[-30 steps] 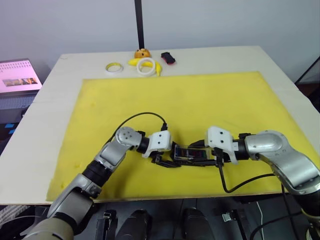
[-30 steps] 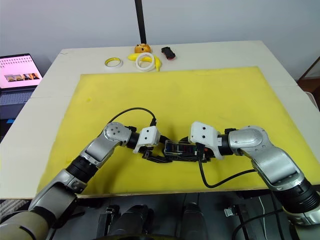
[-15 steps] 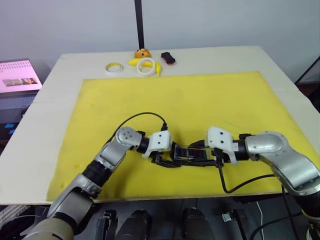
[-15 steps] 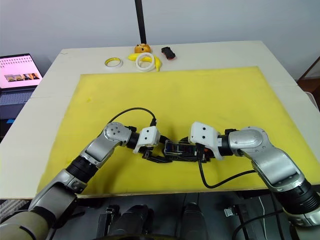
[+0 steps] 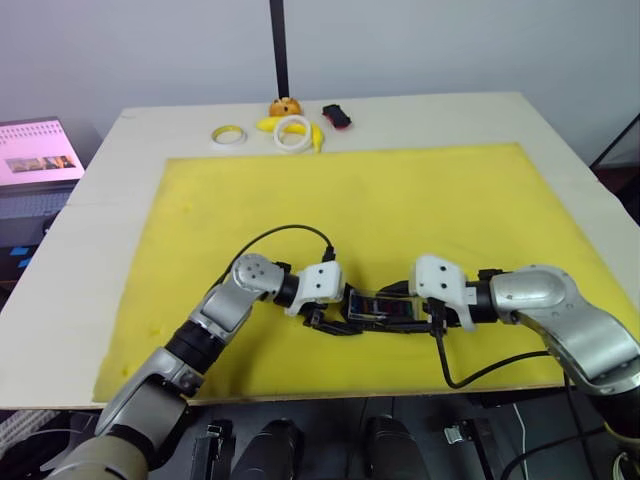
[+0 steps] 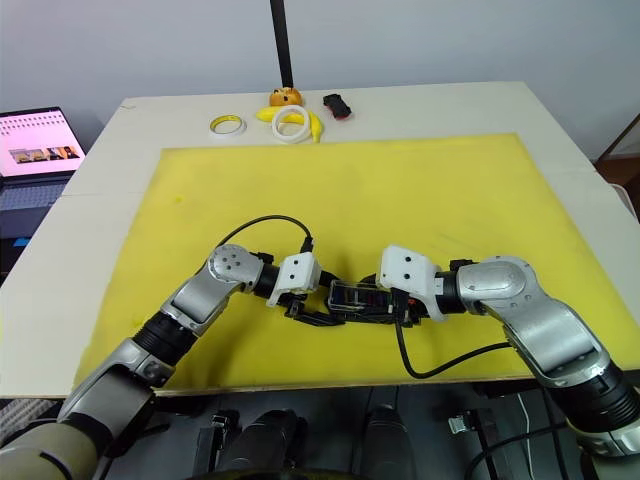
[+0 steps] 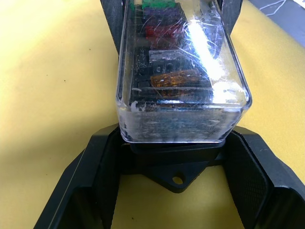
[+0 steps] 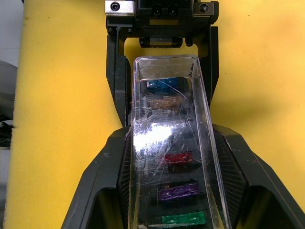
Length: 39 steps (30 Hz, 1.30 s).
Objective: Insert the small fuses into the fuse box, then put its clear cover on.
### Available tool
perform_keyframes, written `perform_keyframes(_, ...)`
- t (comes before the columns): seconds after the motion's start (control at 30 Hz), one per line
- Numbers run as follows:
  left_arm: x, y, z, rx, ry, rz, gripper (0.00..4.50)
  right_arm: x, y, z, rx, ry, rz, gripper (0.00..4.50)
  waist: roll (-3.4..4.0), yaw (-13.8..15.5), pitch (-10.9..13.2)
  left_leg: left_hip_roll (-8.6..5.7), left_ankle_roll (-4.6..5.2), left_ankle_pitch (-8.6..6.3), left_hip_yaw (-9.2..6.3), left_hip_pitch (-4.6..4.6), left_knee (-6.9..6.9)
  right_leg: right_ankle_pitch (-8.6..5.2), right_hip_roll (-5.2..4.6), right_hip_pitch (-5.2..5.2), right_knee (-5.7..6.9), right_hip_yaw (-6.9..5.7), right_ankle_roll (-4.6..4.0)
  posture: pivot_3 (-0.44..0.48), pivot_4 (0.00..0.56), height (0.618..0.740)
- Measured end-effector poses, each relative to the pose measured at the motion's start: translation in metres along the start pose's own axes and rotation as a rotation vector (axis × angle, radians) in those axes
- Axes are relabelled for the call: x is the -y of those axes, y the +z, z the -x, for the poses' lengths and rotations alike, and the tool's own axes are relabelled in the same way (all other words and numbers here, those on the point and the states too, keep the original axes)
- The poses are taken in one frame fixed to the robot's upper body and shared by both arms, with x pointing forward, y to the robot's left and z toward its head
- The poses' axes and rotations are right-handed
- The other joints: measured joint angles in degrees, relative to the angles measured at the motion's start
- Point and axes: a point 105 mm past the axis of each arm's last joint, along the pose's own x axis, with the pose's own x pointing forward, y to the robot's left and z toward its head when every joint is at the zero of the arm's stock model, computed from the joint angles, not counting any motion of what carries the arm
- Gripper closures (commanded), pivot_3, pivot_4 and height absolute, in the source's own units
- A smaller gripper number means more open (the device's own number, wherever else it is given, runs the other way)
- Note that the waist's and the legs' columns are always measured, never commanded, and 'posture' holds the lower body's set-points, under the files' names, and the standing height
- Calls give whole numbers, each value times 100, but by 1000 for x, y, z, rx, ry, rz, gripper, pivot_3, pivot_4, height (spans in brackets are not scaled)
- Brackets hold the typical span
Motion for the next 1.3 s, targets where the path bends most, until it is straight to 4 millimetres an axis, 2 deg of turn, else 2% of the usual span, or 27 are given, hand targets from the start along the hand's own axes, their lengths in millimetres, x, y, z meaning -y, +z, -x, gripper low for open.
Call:
perform_keyframes(0.07, 0, 0, 0, 1, 0, -1, 1957, 0, 0, 0, 1, 0, -1, 1751, 0, 1, 0, 0, 0, 0, 0, 0, 0, 0, 0, 0, 0, 0, 0, 0, 150, 740)
perform_keyframes(0.1, 0, 0, 0, 2, 1, -4, 1957, 0, -1, 0, -3, 1, -9, 1422, 0, 2, 0, 0, 0, 0, 0, -1, 0, 0, 0, 0, 0, 0, 0, 0, 150, 740)
perform_keyframes(0.2, 0, 0, 0, 2, 2, -5, 1957, -1, -4, 0, -11, -2, -27, 27, 0, -2, 0, 0, 0, 0, 0, 0, 0, 0, 0, 0, 0, 0, 0, 0, 150, 740)
perform_keyframes(0.4, 0, 0, 0, 3, 1, -5, 1957, 5, 2, 9, -3, -50, -2, 27, 0, 3, 0, 0, 0, 0, -1, -1, 0, 0, 0, 0, 0, -1, 0, 0, 150, 740)
perform_keyframes(0.73, 0, 0, 0, 4, 1, -3, 1957, 9, 1, 10, -4, -95, 17, 27, 0, 1, 0, -1, 0, 0, -1, 0, 0, 0, 0, 0, 0, -1, 0, 0, 150, 740)
perform_keyframes(1.3, 0, 0, 0, 6, 1, -1, 1957, 9, 13, 17, 64, -82, -45, 27, 0, 4, 0, -1, 0, 0, -1, -1, 1, 0, -1, 1, 0, -1, 0, 0, 150, 740)
